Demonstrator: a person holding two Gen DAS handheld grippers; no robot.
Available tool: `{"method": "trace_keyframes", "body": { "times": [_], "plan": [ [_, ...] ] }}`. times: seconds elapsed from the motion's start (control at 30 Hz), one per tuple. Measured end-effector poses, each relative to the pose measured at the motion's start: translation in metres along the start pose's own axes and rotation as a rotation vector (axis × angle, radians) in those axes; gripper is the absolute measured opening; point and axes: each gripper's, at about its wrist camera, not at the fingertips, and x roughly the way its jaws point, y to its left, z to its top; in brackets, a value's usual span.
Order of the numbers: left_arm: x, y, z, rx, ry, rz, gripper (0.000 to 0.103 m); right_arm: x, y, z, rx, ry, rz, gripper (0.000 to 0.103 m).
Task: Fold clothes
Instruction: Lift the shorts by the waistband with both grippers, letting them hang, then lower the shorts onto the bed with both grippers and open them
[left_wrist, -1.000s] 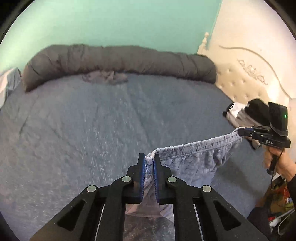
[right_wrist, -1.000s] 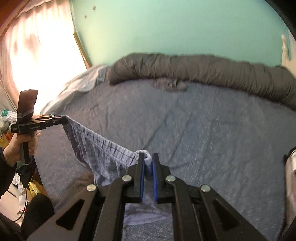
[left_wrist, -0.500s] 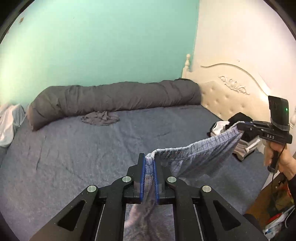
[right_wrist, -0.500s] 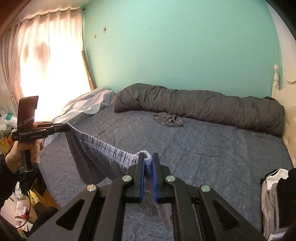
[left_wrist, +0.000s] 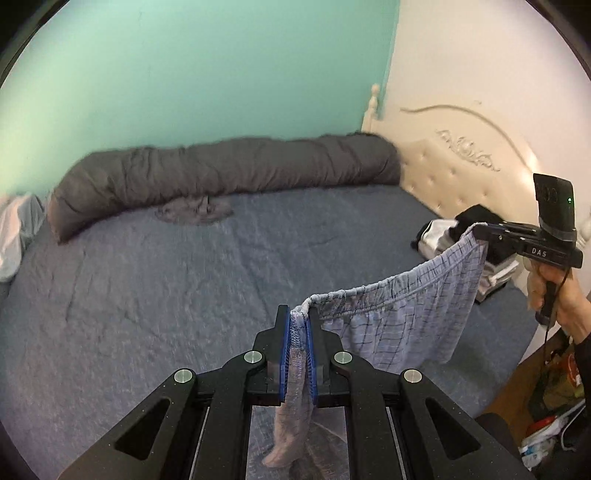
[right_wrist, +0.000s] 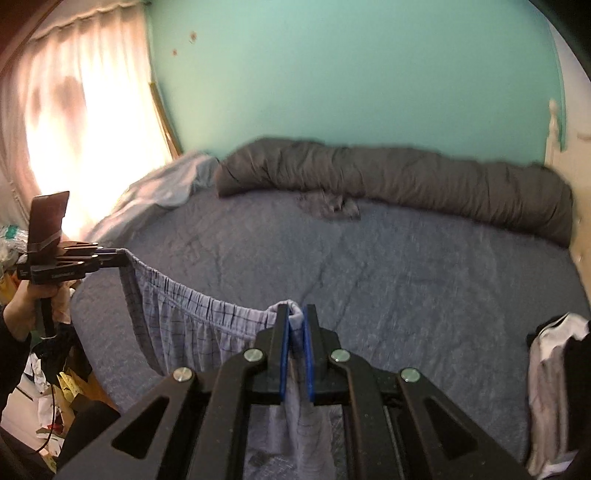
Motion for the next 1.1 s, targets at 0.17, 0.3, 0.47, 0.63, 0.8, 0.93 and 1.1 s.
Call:
{"method": "trace_keyframes", "body": {
  "times": [0.17, 0.3, 0.47, 0.63, 0.8, 0.93, 1.1],
  "plan": [
    [0.078, 0.033, -0.017, -0.061, 0.121, 0.027, 0.008, 0.091, -0.028, -0.018, 0.041, 0.127, -0.015, 0.007],
    [0.146, 0.063, -0.030, -0.092, 0.193, 0.070, 0.008, 0.156, -0.050, -0.031, 0.075, 0.187, -0.031, 0.007],
    [0.213, 0.093, -0.036, -0.125, 0.244, 0.088, 0.008, 0.209, -0.077, -0.037, 0.115, 0.218, -0.063, 0.007],
    [0.267, 0.117, -0.038, -0.166, 0.289, 0.078, 0.008, 0.243, -0.096, -0.041, 0.120, 0.251, -0.092, 0.007],
    [0.309, 0.131, -0.037, -0.168, 0.319, 0.071, 0.008, 0.277, -0.114, -0.045, 0.124, 0.283, -0.121, 0.007],
    [0.334, 0.140, -0.044, -0.183, 0.351, 0.068, 0.008, 0.303, -0.123, -0.057, 0.133, 0.327, -0.134, 0.007],
    [0.355, 0.146, -0.055, -0.196, 0.378, 0.067, 0.009, 0.319, -0.131, -0.072, 0.168, 0.333, -0.121, 0.007]
  ]
}}
